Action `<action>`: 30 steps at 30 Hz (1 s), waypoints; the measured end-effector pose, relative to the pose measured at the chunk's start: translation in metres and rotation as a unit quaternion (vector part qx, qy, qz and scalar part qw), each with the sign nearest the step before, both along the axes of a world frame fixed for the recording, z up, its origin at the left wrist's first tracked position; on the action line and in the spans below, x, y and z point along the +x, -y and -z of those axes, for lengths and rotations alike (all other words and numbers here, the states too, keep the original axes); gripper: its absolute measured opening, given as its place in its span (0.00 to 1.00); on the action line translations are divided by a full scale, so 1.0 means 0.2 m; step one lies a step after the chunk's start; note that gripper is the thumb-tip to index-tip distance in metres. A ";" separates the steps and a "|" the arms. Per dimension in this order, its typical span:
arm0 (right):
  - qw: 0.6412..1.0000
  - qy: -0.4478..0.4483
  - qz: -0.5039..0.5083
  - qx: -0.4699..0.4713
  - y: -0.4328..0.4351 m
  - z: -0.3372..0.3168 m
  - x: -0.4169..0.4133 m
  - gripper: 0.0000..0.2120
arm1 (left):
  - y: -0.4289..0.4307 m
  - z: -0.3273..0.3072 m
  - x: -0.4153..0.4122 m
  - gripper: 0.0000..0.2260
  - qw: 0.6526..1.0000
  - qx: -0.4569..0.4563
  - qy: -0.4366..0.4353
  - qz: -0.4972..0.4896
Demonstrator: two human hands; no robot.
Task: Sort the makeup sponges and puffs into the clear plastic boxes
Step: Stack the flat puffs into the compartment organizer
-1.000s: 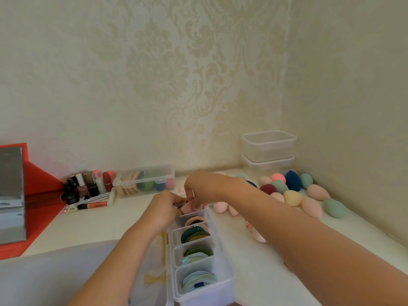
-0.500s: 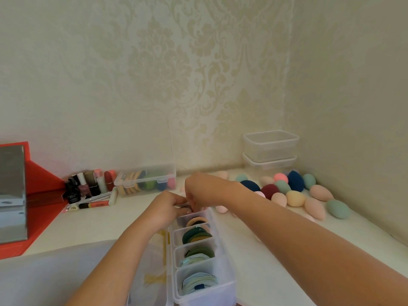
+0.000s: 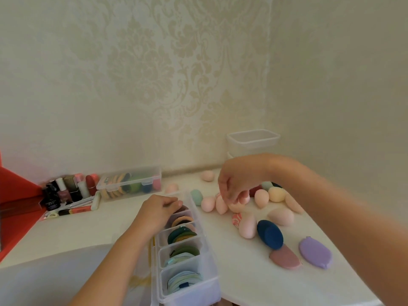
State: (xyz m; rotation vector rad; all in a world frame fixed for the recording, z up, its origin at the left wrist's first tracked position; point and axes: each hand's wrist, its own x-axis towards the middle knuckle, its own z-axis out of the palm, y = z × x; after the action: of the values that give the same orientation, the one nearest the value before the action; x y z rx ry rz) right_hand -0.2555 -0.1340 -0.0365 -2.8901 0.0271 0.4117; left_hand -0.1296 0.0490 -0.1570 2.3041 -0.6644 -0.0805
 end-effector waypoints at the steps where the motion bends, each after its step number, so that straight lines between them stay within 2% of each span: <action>1: 0.999 -0.026 0.017 -0.034 0.03 0.01 -0.05 0.09 | 0.00 0.00 0.00 0.13 1.000 0.001 0.005 0.000; 4: 0.988 -0.051 0.117 -0.087 0.12 0.09 -0.22 0.09 | 0.01 0.00 -0.02 0.11 1.000 -0.006 0.023 0.001; 7: 0.971 -0.044 0.186 -0.146 0.20 0.23 -0.34 0.19 | 0.01 0.00 -0.06 0.10 0.999 -0.018 0.036 0.003; 10: 0.968 -0.079 0.203 -0.126 0.20 0.35 -0.41 0.25 | 0.00 0.00 -0.09 0.11 0.999 -0.020 0.051 0.002; 15: 0.974 -0.050 0.218 -0.031 0.22 0.47 -0.45 0.20 | -0.01 0.00 -0.13 0.11 0.997 -0.022 0.069 -0.003; 21: 0.975 -0.077 0.208 -0.019 0.26 0.47 -0.43 0.16 | -0.02 0.01 -0.14 0.11 0.998 -0.019 0.053 -0.001; 25: 0.973 -0.038 0.228 0.006 0.31 0.49 -0.39 0.08 | -0.03 0.00 -0.15 0.10 0.999 -0.016 0.051 -0.002; 30: 0.947 0.044 0.306 0.081 0.40 0.50 -0.32 0.07 | -0.03 0.00 -0.16 0.11 0.999 -0.030 0.043 0.000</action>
State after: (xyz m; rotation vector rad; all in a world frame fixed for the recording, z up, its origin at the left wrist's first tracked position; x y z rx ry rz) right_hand -0.3195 -0.2132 -0.1368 -2.5511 0.8096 0.1549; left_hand -0.1624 0.0557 -0.1576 2.2606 -0.7011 0.0389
